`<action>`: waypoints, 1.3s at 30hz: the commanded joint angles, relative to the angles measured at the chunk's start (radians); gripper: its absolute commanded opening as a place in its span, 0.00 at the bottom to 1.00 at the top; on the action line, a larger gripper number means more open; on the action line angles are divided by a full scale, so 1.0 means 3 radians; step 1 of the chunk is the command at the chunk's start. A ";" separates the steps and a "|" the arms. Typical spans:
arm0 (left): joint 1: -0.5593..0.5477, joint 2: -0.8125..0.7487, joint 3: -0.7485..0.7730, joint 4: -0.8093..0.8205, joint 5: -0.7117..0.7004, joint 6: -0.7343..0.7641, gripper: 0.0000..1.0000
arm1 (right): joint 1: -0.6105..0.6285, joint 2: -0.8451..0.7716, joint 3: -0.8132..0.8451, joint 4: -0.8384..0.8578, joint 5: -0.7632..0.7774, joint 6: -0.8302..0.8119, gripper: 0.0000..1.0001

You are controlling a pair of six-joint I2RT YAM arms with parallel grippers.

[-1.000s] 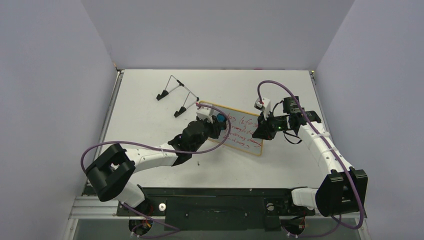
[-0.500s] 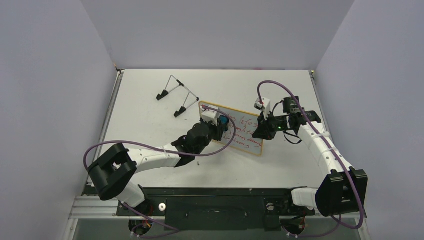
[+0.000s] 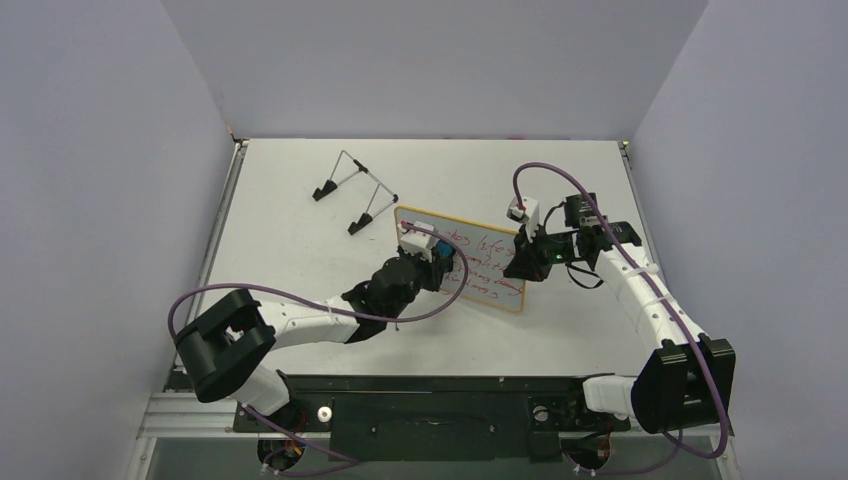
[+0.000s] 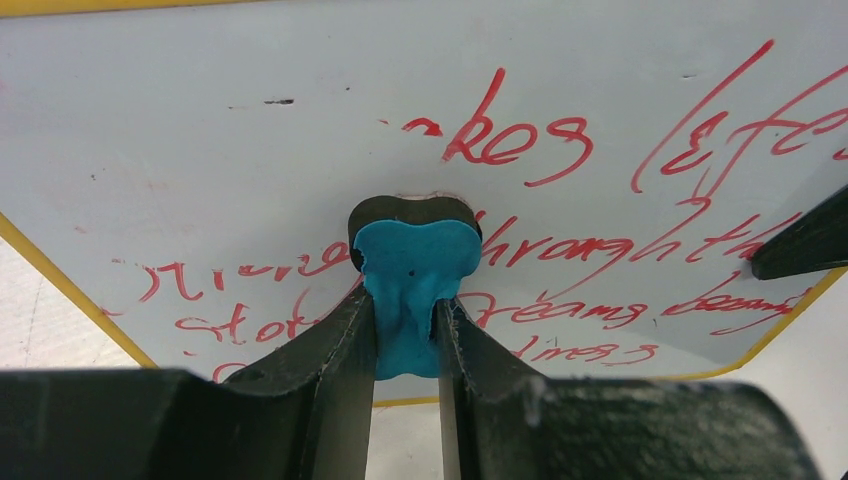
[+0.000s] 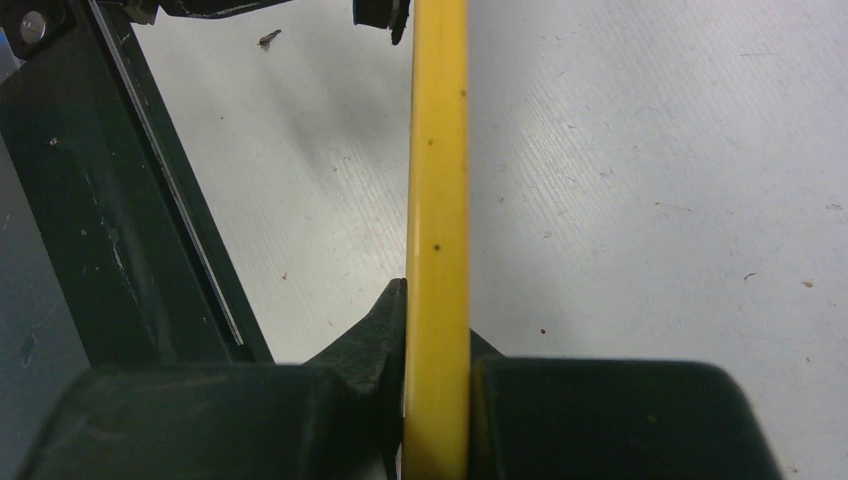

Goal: Erase the whiteboard
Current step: Erase the center of the board with the whiteboard.

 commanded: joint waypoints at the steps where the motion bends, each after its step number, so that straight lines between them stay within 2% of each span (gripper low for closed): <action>1: -0.0035 -0.0001 0.0117 0.0166 -0.0041 0.0043 0.00 | 0.0096 0.0041 0.0020 -0.0367 -0.0030 -0.0127 0.00; 10: 0.0092 -0.0168 0.0596 -0.0109 -0.0218 0.0328 0.00 | 0.0096 0.0020 0.0018 -0.0366 -0.0029 -0.0127 0.00; 18: 0.0265 -0.0076 0.0358 -0.0140 0.0069 0.0040 0.00 | 0.0098 0.0018 0.0018 -0.0371 -0.0027 -0.0133 0.00; 27: 0.0105 -0.0021 -0.0026 0.0111 0.0281 -0.0111 0.00 | 0.0101 0.0035 0.0019 -0.0377 -0.0032 -0.0137 0.00; 39: 0.0243 -0.0257 0.0475 -0.0066 0.0272 0.0240 0.00 | 0.0102 0.0042 0.0016 -0.0378 -0.0025 -0.0142 0.00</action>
